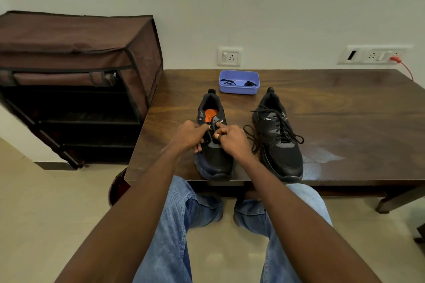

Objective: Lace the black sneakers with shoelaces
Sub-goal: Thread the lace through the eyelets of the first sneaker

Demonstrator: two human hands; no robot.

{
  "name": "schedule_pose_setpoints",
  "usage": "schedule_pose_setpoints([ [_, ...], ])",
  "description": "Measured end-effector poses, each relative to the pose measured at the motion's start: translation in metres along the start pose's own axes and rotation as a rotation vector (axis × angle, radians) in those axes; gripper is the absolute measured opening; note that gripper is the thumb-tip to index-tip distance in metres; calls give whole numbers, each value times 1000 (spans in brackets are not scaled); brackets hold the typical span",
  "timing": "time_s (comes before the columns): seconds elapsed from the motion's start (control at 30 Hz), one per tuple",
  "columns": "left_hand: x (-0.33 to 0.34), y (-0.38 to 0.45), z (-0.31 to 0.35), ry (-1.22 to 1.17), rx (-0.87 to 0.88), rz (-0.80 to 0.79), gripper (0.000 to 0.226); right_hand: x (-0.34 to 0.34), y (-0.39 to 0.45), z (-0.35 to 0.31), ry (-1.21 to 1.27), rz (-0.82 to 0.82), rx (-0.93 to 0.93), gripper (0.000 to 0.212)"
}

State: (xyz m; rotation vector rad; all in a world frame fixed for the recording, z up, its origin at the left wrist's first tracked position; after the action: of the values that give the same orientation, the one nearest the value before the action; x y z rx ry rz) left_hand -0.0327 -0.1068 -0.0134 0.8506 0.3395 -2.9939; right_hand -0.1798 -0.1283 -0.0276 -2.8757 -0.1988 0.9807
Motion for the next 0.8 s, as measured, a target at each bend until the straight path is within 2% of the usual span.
schedule_pose_setpoints([
  [0.3,0,0,2,18,23,19,39,-6,-14,-5,34,162,57,18],
  [0.5,0,1,2,18,16,8,37,-5,-27,-17,-83,242,50,22],
  [0.6,0,0,0,10,2,-8,36,1,-28,-21,-175,198,-5,18],
  [0.7,-1,0,-5,-65,-21,-11,37,5,-17,-25,-300,22,-121,20],
  [0.8,-1,-2,-5,-88,-32,-13,36,8,-8,-23,-275,-123,-162,15],
])
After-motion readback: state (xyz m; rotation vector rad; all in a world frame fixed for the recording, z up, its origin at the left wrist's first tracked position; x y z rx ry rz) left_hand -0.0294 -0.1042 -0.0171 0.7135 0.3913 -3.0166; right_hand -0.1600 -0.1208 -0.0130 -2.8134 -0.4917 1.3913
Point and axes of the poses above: each hand's wrist, its own y-axis towards the middle knuckle, its own x-axis out of the palm, z = x × y, the point moved 8 cm from there along y, towards the middle knuckle, and after that the axes turned 5 degrees about x, right-handed, at the moved point
